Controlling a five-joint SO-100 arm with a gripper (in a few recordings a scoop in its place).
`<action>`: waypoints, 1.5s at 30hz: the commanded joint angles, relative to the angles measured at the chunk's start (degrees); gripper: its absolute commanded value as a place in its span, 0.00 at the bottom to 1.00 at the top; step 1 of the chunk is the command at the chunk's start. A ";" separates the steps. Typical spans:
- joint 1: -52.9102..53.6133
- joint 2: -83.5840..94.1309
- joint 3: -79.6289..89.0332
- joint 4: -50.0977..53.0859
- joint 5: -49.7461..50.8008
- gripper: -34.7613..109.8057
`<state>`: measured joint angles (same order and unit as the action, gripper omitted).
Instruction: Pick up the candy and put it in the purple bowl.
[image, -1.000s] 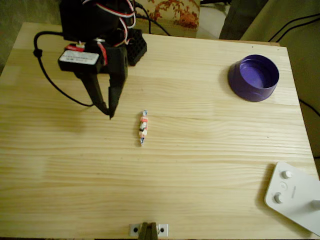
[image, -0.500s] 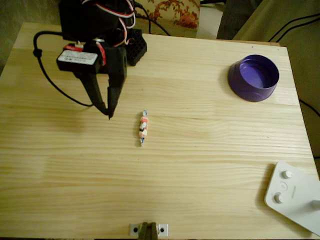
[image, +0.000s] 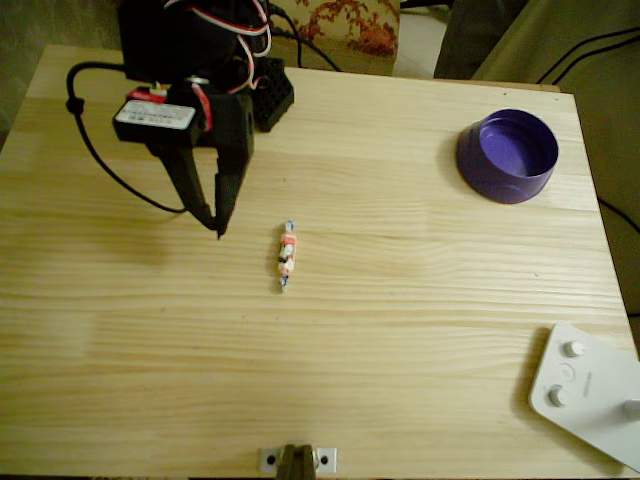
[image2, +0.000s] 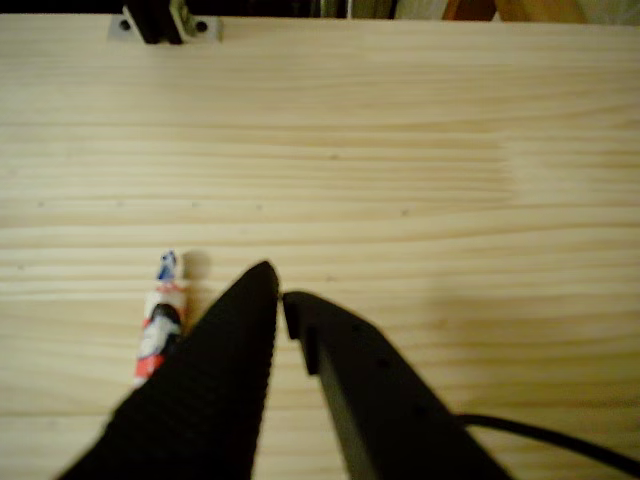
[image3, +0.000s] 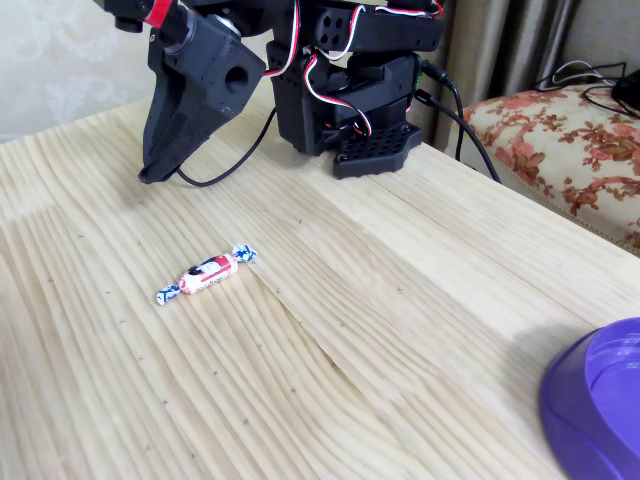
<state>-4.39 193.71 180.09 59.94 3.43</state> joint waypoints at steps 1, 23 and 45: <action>-0.18 4.13 -1.14 0.09 0.88 0.24; -0.09 3.52 -1.41 -0.53 0.70 0.24; -7.65 -52.21 -50.36 5.62 7.21 0.24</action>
<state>-9.84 148.54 141.59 61.44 8.70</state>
